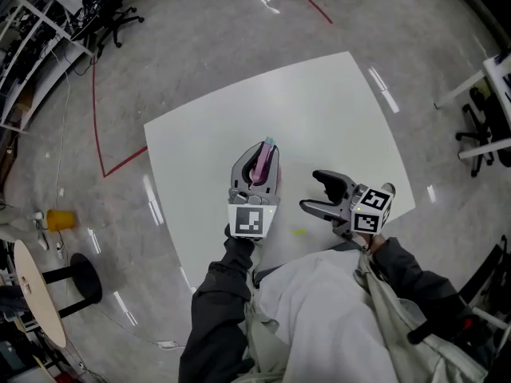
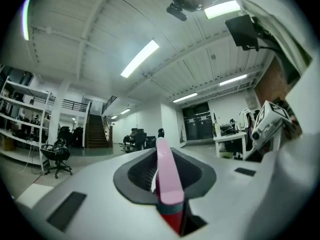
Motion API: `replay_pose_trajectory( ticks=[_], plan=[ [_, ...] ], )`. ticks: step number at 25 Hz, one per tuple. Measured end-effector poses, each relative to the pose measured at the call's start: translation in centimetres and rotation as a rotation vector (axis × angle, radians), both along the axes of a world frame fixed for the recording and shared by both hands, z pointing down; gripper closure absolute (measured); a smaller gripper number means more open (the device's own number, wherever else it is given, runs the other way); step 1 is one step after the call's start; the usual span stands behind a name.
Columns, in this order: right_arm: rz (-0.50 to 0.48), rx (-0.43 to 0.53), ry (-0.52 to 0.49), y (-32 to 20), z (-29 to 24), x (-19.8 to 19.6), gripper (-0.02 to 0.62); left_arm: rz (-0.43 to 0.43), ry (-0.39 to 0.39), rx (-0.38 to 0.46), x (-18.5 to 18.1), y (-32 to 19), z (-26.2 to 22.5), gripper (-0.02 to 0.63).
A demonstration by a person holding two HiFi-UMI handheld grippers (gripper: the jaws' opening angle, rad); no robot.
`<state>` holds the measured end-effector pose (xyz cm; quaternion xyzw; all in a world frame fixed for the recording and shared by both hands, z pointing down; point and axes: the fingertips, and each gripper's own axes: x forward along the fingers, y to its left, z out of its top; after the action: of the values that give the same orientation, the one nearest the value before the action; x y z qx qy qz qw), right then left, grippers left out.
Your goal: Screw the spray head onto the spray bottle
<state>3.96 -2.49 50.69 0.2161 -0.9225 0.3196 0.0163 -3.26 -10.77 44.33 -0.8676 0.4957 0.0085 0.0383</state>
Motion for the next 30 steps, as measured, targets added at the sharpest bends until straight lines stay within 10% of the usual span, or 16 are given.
replay_pose_trajectory(
  ticks=[5, 7, 20, 25, 30],
  plan=[
    [0.02, -0.016, -0.017, 0.0, 0.3, 0.5, 0.196, 0.015, -0.003, -0.002, 1.1, -0.2, 0.7, 0.489],
    [0.029, -0.024, -0.017, 0.0, 0.5, 0.7, 0.196, 0.018, 0.018, -0.012, 1.0, -0.2, 0.9, 0.28],
    [-0.002, 0.043, 0.016, 0.3, -0.5, 0.2, 0.196, -0.141, -0.003, -0.056, -6.3, 7.9, -1.4, 0.275],
    [-0.124, 0.147, 0.076, 2.0, -1.6, -2.8, 0.196, -0.257, -0.032, -0.158, -8.5, 11.2, 1.9, 0.596],
    [-0.174, 0.199, 0.149, 2.6, -1.3, -4.7, 0.197, -0.313, 0.123, -0.291, -8.5, 11.8, 4.9, 0.598]
  ],
)
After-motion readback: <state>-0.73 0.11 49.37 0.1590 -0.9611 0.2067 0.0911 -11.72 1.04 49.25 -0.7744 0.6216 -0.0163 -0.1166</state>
